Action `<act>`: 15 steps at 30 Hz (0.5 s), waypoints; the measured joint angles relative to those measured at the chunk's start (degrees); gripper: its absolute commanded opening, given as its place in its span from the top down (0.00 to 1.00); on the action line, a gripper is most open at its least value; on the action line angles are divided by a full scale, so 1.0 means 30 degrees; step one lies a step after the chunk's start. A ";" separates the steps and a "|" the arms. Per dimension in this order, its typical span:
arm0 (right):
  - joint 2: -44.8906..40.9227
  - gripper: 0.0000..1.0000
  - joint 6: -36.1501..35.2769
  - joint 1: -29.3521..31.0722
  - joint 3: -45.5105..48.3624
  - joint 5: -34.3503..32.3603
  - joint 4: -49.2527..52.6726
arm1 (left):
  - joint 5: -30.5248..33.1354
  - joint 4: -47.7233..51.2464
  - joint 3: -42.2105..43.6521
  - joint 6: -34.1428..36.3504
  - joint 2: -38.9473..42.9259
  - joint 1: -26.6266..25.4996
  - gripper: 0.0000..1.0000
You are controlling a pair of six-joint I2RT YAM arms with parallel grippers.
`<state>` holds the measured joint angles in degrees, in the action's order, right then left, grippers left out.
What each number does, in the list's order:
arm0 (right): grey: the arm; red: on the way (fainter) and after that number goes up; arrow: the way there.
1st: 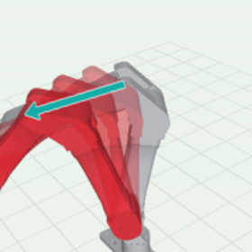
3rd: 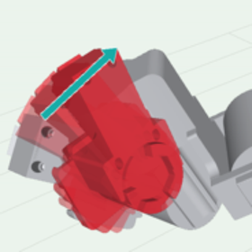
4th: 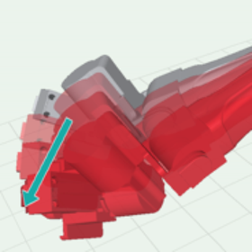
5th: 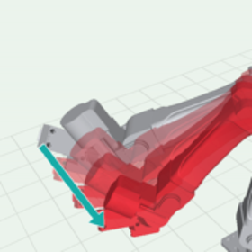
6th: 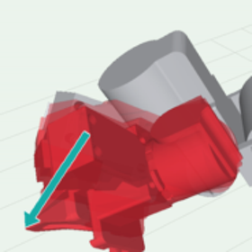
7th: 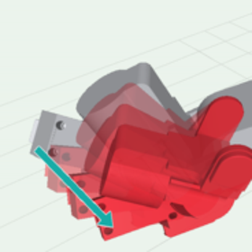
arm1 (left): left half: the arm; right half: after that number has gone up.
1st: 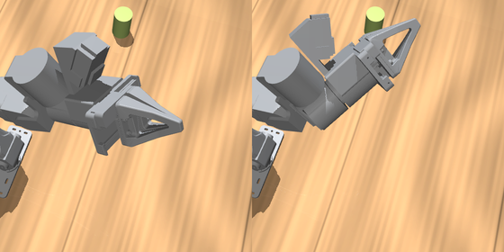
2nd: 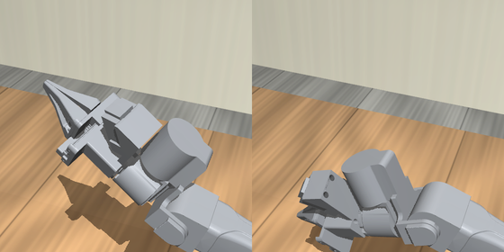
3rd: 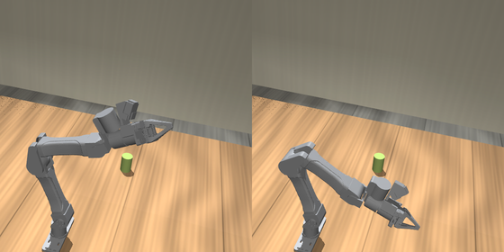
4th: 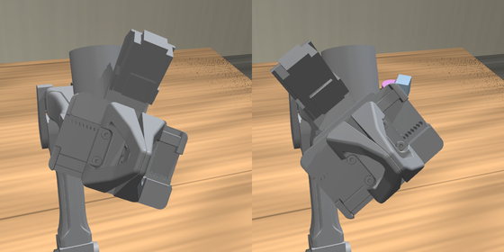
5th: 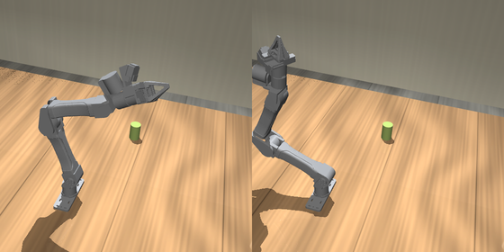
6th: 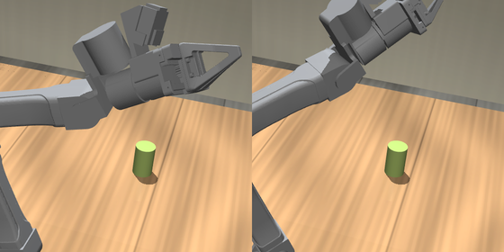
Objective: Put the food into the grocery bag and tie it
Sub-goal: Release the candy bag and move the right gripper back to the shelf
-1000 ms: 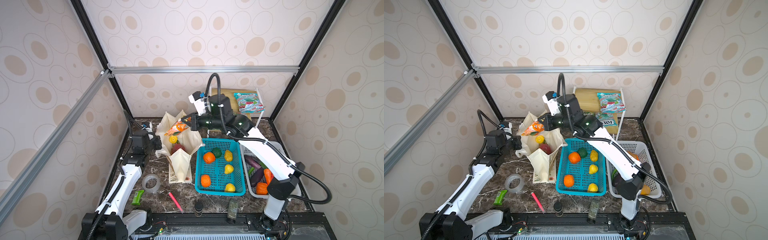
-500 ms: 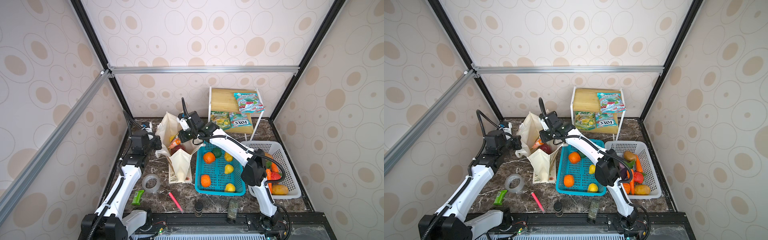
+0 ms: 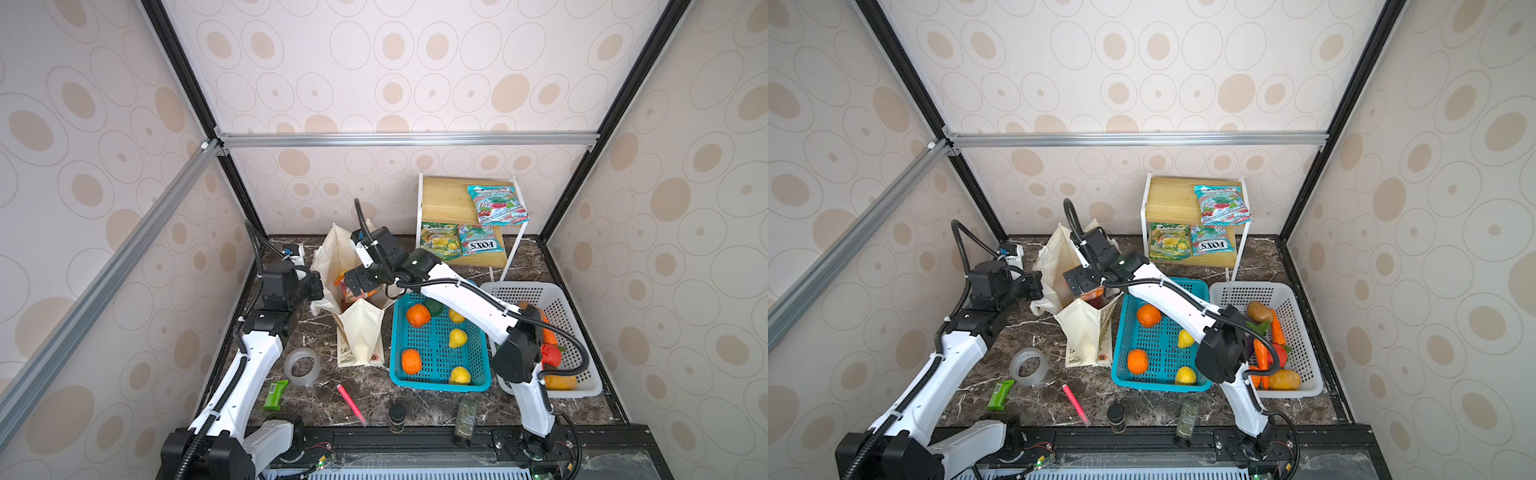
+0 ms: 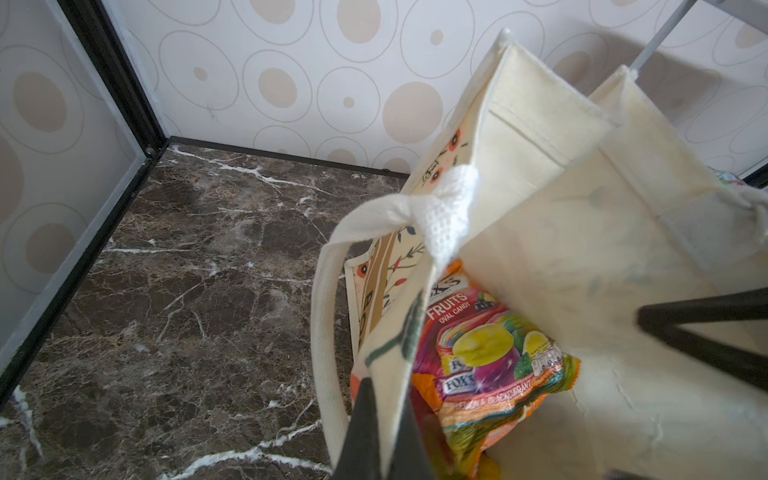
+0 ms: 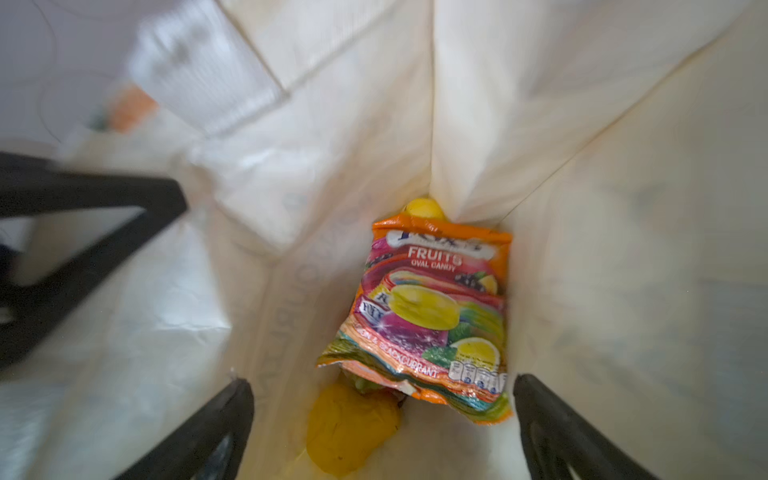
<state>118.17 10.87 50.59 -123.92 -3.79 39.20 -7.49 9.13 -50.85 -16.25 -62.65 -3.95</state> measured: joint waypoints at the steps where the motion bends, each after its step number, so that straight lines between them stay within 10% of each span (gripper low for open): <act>1: -0.0794 0.00 -0.0066 -0.0073 0.0000 -0.0197 0.0036 | 0.0000 0.0007 0.0000 0.0000 0.0000 0.0000 1.00; 15: -0.8510 0.00 -0.1100 -0.6579 -0.0590 -0.2892 0.1945 | -0.0015 -0.0007 0.0015 0.0000 0.0000 0.0000 1.00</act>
<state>92.64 7.57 30.85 -125.69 -12.47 45.04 -7.53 9.10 -50.81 -16.25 -62.65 -3.95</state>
